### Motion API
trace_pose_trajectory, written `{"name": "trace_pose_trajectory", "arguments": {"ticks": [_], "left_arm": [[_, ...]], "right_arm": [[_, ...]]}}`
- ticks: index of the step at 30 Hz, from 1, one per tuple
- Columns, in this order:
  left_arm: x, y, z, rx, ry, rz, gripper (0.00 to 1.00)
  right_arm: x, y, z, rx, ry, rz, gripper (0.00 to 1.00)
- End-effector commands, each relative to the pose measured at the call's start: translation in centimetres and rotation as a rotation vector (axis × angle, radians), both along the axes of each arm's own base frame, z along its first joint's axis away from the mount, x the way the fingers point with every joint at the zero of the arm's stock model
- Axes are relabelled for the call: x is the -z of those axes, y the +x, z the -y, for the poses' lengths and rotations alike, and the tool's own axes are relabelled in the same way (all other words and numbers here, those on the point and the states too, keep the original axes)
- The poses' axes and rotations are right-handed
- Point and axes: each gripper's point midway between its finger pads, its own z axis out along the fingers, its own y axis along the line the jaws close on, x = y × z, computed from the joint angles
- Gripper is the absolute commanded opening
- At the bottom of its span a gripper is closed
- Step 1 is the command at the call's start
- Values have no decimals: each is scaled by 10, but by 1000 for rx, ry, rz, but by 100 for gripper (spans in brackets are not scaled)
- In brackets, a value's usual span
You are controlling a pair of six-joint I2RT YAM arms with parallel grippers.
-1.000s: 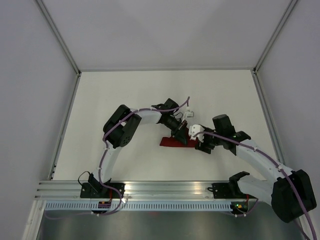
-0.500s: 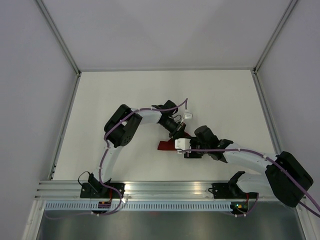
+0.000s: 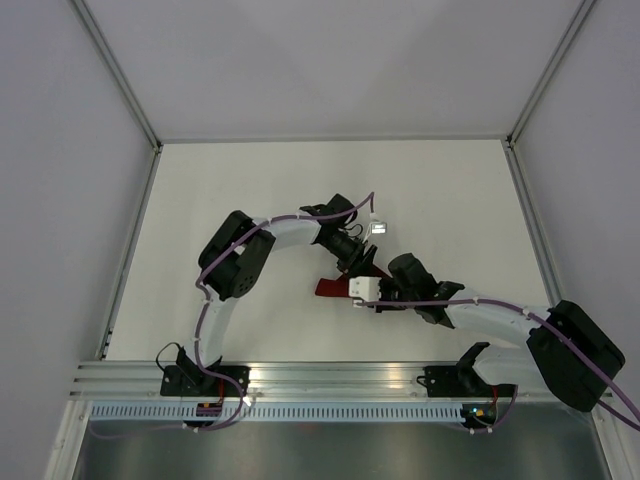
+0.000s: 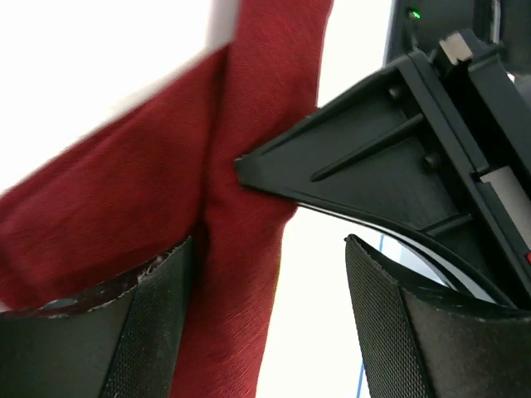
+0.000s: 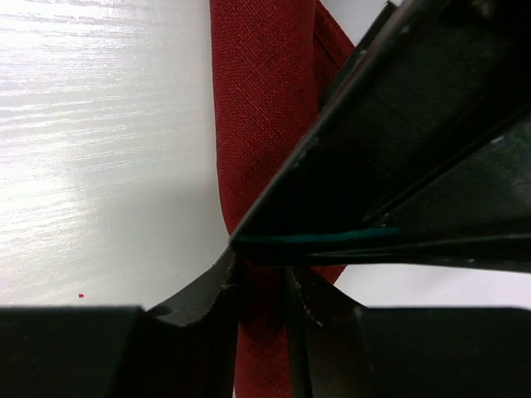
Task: Fold the napkin, place the utensils inside, and roll it up
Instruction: Roll the napkin with the utensil
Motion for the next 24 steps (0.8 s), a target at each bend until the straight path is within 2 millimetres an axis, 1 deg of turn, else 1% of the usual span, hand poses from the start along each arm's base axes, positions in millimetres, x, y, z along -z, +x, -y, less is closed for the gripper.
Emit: {"name": "trace_pose_trajectory", "arguments": {"ticks": [1,3,4,5,6,7,8,9,10,11,12,13,14,15,16,17,18,19,20,21,22,23,24], "left_arm": [[13,37,-12,-121,116,132,77],[5,45,-13,-159,129,159,77],[3,51,-16,-177,132,164,76],[-5,54,-18,-194,128,183,75],[-3,61,-24,-226,157,212,75],[-6,69,-31,-251,162,228,75],[-22,75,-34,-298,156,245,75],[-20,84,-43,-355,192,269,75],[-27,93,-52,-394,192,286,75],[-39,99,-61,-448,199,327,75],[-50,112,-71,-504,196,368,76],[-59,117,-77,-536,189,396,77],[-60,116,-85,-562,195,400,77],[-81,125,-95,-625,190,471,77],[-89,130,-100,-659,179,512,78],[-89,128,-108,-675,193,541,78],[-106,127,-112,-704,166,579,79],[-114,128,-113,-722,139,612,79],[-108,123,-119,-733,146,618,78],[-109,121,-121,-750,141,638,78],[-124,116,-124,-771,106,674,77],[-117,111,-126,-776,87,688,77],[-118,106,-126,-780,71,698,77]], "right_arm": [[15,-15,18,18,-64,-57,15],[14,-17,16,9,-58,-70,15],[15,-19,17,8,-63,-81,15],[15,-21,16,4,-64,-93,15],[15,-21,14,-2,-61,-102,15],[17,-23,15,-5,-69,-120,15],[18,-25,14,-8,-70,-133,15],[18,-26,11,-19,-68,-154,15],[20,-28,13,-18,-78,-180,14],[17,-27,10,-23,-74,-190,14],[20,-29,10,-27,-83,-217,14],[22,-34,11,-37,-84,-262,14],[22,-34,11,-38,-83,-281,13],[20,-32,8,-41,-76,-303,13],[21,-36,12,-40,-74,-352,13],[16,-30,8,-50,-64,-356,13],[20,-31,10,-53,-74,-392,14],[20,-36,13,-50,-72,-448,14],[14,-28,9,-65,-63,-447,14],[20,-30,11,-66,-78,-496,13],[21,-36,17,-59,-92,-556,13],[21,-33,12,-75,-83,-600,14],[21,-39,16,-86,-99,-652,13]]}}
